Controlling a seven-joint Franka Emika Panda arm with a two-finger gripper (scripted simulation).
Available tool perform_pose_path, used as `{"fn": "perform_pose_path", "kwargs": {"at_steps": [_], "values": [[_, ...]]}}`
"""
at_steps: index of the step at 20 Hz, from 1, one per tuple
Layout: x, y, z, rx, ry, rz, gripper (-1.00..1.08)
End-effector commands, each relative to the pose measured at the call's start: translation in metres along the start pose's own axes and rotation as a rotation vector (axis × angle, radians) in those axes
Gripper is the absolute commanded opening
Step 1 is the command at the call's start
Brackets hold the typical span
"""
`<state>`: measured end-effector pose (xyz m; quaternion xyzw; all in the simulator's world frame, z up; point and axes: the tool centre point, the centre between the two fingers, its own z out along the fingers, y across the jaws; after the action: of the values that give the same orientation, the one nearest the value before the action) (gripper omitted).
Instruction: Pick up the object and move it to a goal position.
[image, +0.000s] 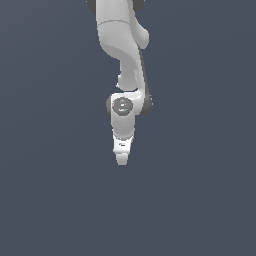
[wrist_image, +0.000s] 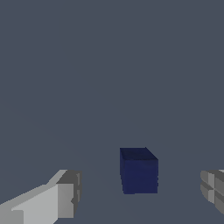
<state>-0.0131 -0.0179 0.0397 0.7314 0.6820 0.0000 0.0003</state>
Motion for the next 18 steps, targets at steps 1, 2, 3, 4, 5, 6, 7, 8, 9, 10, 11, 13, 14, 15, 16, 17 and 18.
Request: {"fn": "perform_pose_path", "kwargs": {"at_steps": [1,2,3,4,5,6,7,8,9,10,11,13,14,15,16,17,18], "values": [[0.000,-0.001,0.013,0.001,0.000,-0.001,1.00],[0.000,-0.001,0.017,0.001,0.000,-0.002,1.00],[0.000,-0.001,0.020,0.001,0.000,-0.002,1.00],[0.000,-0.001,0.022,0.001,0.000,-0.002,1.00],[0.000,0.000,0.024,0.001,0.000,-0.002,1.00],[0.000,0.000,0.026,0.001,0.000,-0.002,1.00],[0.000,0.000,0.026,0.001,0.000,-0.002,1.00],[0.000,0.000,0.027,0.001,0.000,-0.002,1.00],[0.000,0.000,0.027,0.001,0.000,-0.002,-1.00],[0.000,0.000,0.027,0.001,0.000,-0.002,-1.00],[0.000,0.000,0.027,0.001,0.000,-0.002,-1.00],[0.000,0.000,0.027,0.001,0.000,-0.002,-1.00],[0.000,0.000,0.027,0.001,0.000,-0.002,-1.00],[0.000,0.000,0.027,0.001,0.000,-0.002,-1.00],[0.000,0.000,0.027,0.001,0.000,-0.002,-1.00],[0.000,0.000,0.027,0.001,0.000,-0.002,-1.00],[0.000,0.000,0.027,0.001,0.000,-0.002,-1.00]]}}
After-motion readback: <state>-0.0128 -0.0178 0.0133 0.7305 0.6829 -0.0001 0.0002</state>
